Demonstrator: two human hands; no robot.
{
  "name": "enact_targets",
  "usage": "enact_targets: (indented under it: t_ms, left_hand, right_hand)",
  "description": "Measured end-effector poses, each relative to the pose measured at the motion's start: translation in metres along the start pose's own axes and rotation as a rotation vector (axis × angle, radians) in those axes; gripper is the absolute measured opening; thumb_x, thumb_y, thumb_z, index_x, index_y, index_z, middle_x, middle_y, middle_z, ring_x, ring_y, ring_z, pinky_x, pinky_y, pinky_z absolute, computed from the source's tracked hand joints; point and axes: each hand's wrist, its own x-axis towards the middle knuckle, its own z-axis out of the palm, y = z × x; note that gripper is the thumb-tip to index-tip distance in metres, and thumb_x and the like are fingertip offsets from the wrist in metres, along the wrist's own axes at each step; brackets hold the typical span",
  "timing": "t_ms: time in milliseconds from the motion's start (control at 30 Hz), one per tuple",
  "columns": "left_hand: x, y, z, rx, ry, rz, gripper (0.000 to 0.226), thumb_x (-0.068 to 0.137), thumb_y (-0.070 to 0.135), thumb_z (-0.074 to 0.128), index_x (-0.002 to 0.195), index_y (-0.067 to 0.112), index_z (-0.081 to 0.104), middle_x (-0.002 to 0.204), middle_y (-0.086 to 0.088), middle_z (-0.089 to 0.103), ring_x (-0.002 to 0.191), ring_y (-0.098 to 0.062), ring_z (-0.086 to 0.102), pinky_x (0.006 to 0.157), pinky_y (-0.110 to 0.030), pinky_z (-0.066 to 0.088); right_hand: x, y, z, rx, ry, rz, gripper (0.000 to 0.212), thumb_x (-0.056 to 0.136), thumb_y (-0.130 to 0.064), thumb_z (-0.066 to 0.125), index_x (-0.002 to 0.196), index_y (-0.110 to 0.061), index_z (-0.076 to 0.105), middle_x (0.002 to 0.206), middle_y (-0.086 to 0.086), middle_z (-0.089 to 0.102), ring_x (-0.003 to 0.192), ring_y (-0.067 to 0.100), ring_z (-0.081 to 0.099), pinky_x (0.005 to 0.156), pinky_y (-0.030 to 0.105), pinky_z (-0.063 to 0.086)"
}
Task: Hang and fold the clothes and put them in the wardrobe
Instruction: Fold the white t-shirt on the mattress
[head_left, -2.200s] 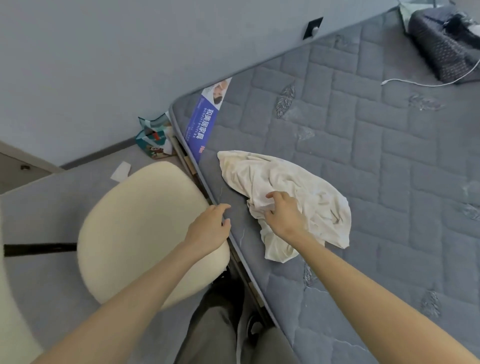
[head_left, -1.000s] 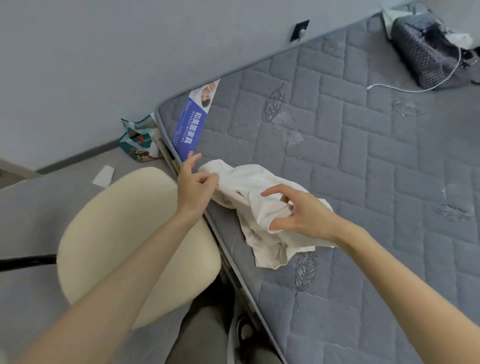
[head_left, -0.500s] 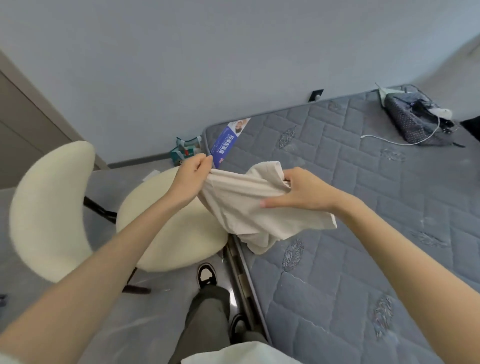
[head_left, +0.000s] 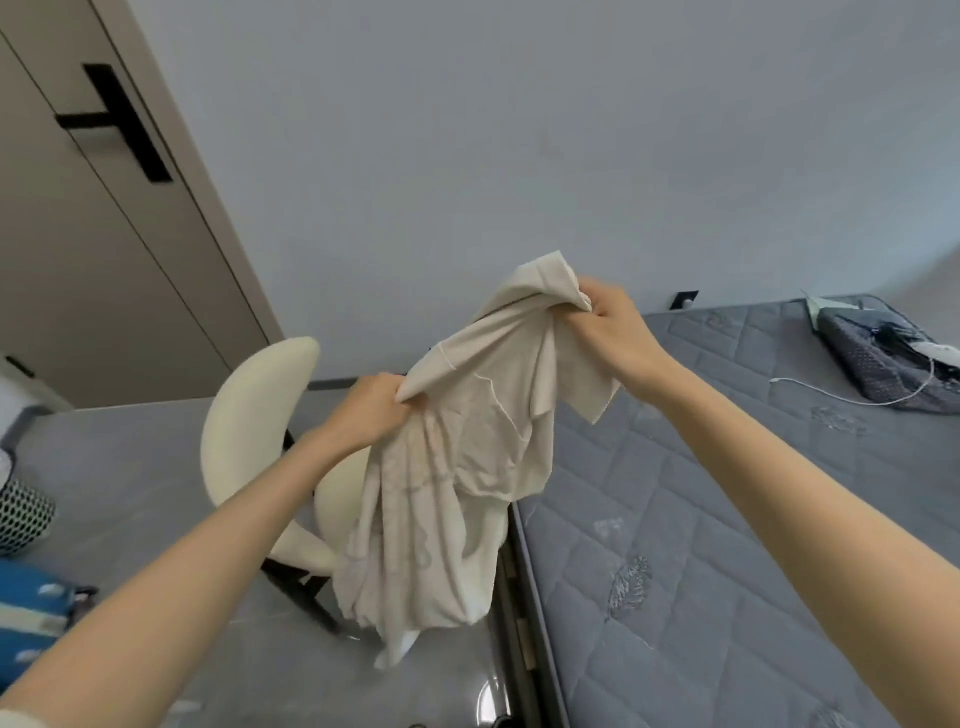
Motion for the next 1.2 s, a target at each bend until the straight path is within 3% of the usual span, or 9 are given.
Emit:
enact_targets:
  t_ms: [100,267,400,500,667,767,900,1033,1200]
  left_hand:
    - [0.002,-0.027,-0.022,-0.029,0.123,-0.090,0.017,0.090,0.008,0.051,0.091,0.009,0.067,0.092,-0.015,0.068,0.090,-0.034,0.062,0.066,-0.035,0.042]
    - [0.004,-0.042,-0.045,-0.076,0.393,-0.187,0.031,0.090,0.030,0.060,0.116,0.014,0.053,0.114,-0.013,0.055,0.095,-0.028,0.054,0.069,-0.033,0.040]
    - [-0.006,-0.022,-0.028,-0.645,0.154,-0.131,0.051,0.089,0.023,0.065,0.123,0.011,0.030,0.115,-0.011,0.059,0.095,-0.021,0.061,0.082,-0.039,0.052]
    - [-0.016,-0.014,-0.017,-0.671,-0.118,0.023,0.037,0.092,0.017,0.059,0.120,0.019,0.035,0.124,0.001,0.053,0.105,-0.006,0.057,0.079,-0.017,0.049]
    - [-0.026,-0.020,-0.025,-0.704,-0.511,0.017,0.069,0.072,0.076,0.057,0.130,0.045,0.038,0.124,0.027,0.051,0.108,0.009,0.054,0.078,-0.015,0.046]
    - [-0.018,-0.019,-0.005,-0.587,-0.308,0.040,0.063,0.074,0.050,0.075,0.126,0.033,0.043,0.116,0.015,0.059,0.105,-0.004,0.060,0.083,-0.019,0.048]
    - [0.001,-0.010,0.010,-0.583,-0.083,-0.020,0.022,0.095,0.027,0.055,0.114,0.016,0.055,0.101,0.002,0.060,0.100,-0.020,0.060,0.075,-0.024,0.044]
    - [0.029,-0.010,-0.022,-0.509,0.132,-0.018,0.014,0.099,0.024,0.043,0.102,0.012,0.050,0.091,-0.004,0.055,0.086,-0.022,0.054,0.064,-0.029,0.039]
    - [0.046,0.018,-0.079,-0.363,0.256,0.204,0.017,0.095,0.030,0.054,0.082,0.020,0.052,0.074,0.012,0.053,0.066,0.004,0.050,0.057,-0.009,0.036]
  right_hand:
    - [0.004,-0.014,0.015,0.141,0.006,0.112,0.020,0.090,0.003,0.042,0.098,0.013,0.057,0.089,0.019,0.062,0.078,0.016,0.056,0.069,0.028,0.043]
    - [0.012,-0.037,0.054,0.658,0.010,0.436,0.018,0.094,-0.006,0.053,0.079,-0.008,0.063,0.061,-0.001,0.066,0.051,0.007,0.062,0.048,0.015,0.049]
    - [0.032,-0.064,0.063,1.040,0.040,0.510,0.017,0.097,-0.010,0.050,0.086,-0.008,0.063,0.070,0.004,0.068,0.064,0.015,0.067,0.058,0.024,0.055]
    - [0.040,-0.074,0.064,1.211,0.019,0.499,0.018,0.100,-0.014,0.047,0.091,-0.008,0.061,0.081,0.006,0.066,0.079,0.018,0.064,0.074,0.032,0.053]
    - [0.045,-0.082,0.055,1.485,0.067,0.449,0.021,0.102,-0.011,0.039,0.097,-0.002,0.057,0.093,0.011,0.063,0.089,0.022,0.062,0.072,0.035,0.057]
    - [0.047,-0.086,0.047,1.618,0.094,0.414,0.024,0.103,-0.009,0.038,0.083,-0.005,0.051,0.083,0.007,0.057,0.079,0.017,0.059,0.066,0.033,0.057]
    - [0.046,-0.084,0.038,1.659,0.118,0.402,0.030,0.103,-0.009,0.037,0.080,-0.001,0.055,0.072,0.015,0.064,0.078,0.023,0.062,0.082,0.037,0.053]
    - [0.047,-0.064,0.013,1.601,0.173,0.387,0.022,0.102,-0.008,0.037,0.110,0.004,0.053,0.106,0.018,0.061,0.111,0.026,0.059,0.103,0.035,0.042]
    - [0.041,-0.028,-0.009,1.403,0.159,0.472,0.011,0.098,-0.012,0.046,0.104,-0.004,0.050,0.096,0.010,0.052,0.107,0.024,0.054,0.104,0.032,0.044]
